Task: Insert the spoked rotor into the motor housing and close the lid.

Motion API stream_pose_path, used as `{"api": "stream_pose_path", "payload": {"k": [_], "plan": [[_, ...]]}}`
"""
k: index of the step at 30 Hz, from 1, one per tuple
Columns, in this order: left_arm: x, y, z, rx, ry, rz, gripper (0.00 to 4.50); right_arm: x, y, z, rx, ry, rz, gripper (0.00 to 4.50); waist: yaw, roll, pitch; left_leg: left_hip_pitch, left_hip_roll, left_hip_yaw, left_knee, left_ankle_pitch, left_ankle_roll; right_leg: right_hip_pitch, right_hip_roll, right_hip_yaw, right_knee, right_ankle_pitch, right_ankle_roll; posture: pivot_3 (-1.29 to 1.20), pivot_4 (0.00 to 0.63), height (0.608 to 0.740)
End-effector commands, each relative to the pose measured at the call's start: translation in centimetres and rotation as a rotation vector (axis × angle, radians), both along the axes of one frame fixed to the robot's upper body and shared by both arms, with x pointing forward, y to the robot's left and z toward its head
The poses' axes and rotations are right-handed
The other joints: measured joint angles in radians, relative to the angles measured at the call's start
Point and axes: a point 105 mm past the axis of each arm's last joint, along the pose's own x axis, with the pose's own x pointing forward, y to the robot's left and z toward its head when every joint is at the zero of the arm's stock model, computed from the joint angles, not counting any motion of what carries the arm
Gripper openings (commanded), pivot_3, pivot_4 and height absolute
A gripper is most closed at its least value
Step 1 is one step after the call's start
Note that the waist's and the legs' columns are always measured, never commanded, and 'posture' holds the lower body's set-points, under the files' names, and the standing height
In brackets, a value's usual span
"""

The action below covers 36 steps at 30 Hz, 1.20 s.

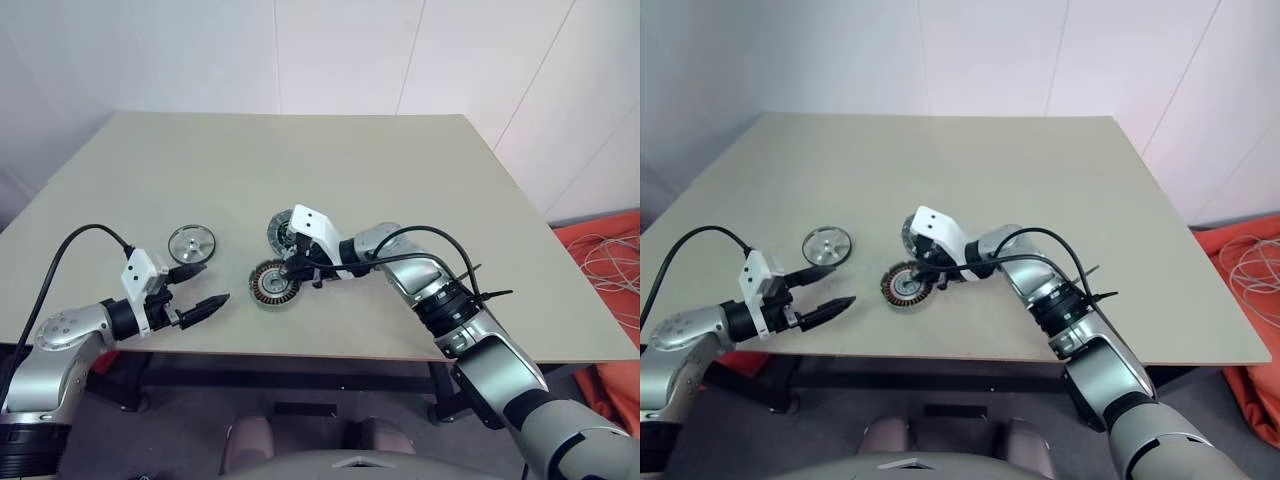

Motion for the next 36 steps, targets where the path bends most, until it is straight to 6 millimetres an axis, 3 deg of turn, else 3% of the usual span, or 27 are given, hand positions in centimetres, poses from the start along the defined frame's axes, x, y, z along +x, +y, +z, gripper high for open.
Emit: {"api": "stream_pose_path", "payload": {"k": [1,8,31,36], "plan": [[-0.2,-0.3,1.0,0.012,-0.036,-0.04,4.5,0.2,1.2,1.2,0.025,-0.042,0.024,0.64,-0.001,0.0,0.0,0.0,0.0,0.0,0.0,0.0,0.0,0.0,0.0,0.0,0.0,0.0,0.0,0.0,0.0,0.74],[-0.1,-0.3,1.0,0.014,-0.038,-0.047,4.5,0.0,1.5,0.5,0.037,0.037,0.002,0.64,0.0,0.0,0.0,0.0,0.0,0.0,0.0,0.0,0.0,0.0,0.0,0.0,0.0,0.0,0.0,0.0,0.0,0.74],[0.4,-0.3,0.9,0.016,-0.047,-0.038,4.5,0.5,1.3,-0.5,0.024,0.065,-0.033,0.64,0.0,0.0,0.0,0.0,0.0,0.0,0.0,0.0,0.0,0.0,0.0,0.0,0.001,0.003,-0.005,0.0,0.0,0.74],[0.5,-0.3,0.9,0.016,-0.049,-0.035,4.5,0.3,1.3,-0.5,0.03,0.078,-0.022,2.41,0.0,0.0,0.0,0.0,0.0,0.0,0.0,0.0,0.0,0.0,0.0,0.0,0.001,0.003,-0.005,0.0,0.0,0.74]]}}
